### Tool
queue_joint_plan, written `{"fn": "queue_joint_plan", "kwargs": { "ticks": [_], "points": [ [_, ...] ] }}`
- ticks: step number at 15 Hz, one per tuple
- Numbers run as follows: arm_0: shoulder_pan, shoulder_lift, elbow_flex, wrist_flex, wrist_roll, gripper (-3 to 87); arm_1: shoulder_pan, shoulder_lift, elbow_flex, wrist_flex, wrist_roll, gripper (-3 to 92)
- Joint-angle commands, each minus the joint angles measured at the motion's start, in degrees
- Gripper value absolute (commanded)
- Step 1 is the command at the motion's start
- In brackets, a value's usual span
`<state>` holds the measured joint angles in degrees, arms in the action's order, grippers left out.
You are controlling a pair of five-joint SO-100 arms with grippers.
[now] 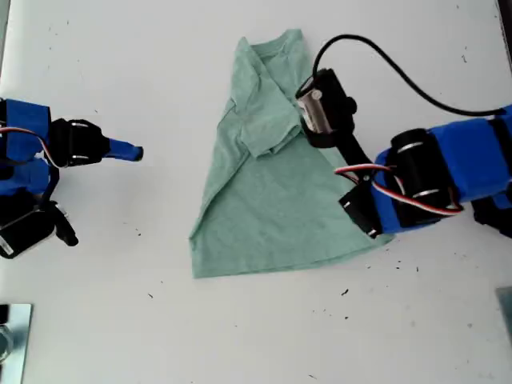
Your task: Fold t shirt
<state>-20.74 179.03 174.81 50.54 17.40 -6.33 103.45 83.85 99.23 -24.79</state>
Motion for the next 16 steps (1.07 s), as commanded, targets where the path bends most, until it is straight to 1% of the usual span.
{"fn": "queue_joint_plan", "kwargs": {
  "ticks": [1, 2, 4, 5, 6, 7, 8, 9, 10, 11, 12, 13, 14, 15, 16],
  "points": [
    [0.18, 0.44, -1.85, -0.18, 0.7, -0.2, 0.18, -2.99, -10.72, -2.46, -2.11, -1.2],
    [0.18, 0.44, -1.85, -0.18, 0.7, -0.2, 1.23, -8.96, -15.73, -5.54, -2.02, -1.2],
    [0.26, 0.44, -1.85, -0.18, 0.53, -0.2, 2.99, -17.93, -19.6, -17.93, -1.49, -1.2],
    [0.26, 0.44, -1.93, -0.09, 0.53, -0.2, 3.78, -20.48, -18.9, -22.59, 0.44, -1.2],
    [0.44, 0.44, -1.93, 0.0, 0.44, -0.2, 4.57, -21.53, -14.24, -28.74, 2.02, 1.9],
    [0.44, 0.44, -2.02, 0.0, 0.62, -0.2, 4.04, -23.64, -13.62, -31.64, 2.29, 23.4],
    [0.44, 0.44, -2.02, 0.0, 0.7, -0.2, 3.16, -24.35, -15.73, -31.46, 2.2, 29.2],
    [0.44, 0.44, -2.02, 0.0, 0.7, -0.2, 2.2, -22.5, -18.72, -29.97, 1.93, 28.9],
    [0.53, 0.35, -2.02, 0.0, 0.62, -0.2, 1.32, -19.51, -22.76, -26.72, 1.23, 28.9],
    [0.62, 0.35, -2.02, 0.0, 0.62, -0.2, 0.44, -16.0, -25.66, -21.36, 1.76, 28.9],
    [0.62, 0.35, -2.02, 0.0, 0.62, -0.2, 0.0, -10.63, -24.79, -15.91, 2.55, 28.6],
    [0.7, 0.35, -2.02, 0.0, 0.62, -0.2, 0.0, -3.6, -20.3, -12.22, 1.23, 25.3],
    [0.79, 0.35, -2.02, 0.0, 0.62, -0.2, 0.7, 4.66, -12.48, -8.26, 2.37, 7.0],
    [0.88, 0.35, -2.02, 0.0, 0.53, -0.2, 2.55, 15.38, -0.09, -8.96, 0.62, 1.6],
    [0.88, 0.35, -2.02, 0.0, 0.53, -0.2, 5.1, 26.54, 14.06, -10.28, 0.7, 1.6]
  ]
}}
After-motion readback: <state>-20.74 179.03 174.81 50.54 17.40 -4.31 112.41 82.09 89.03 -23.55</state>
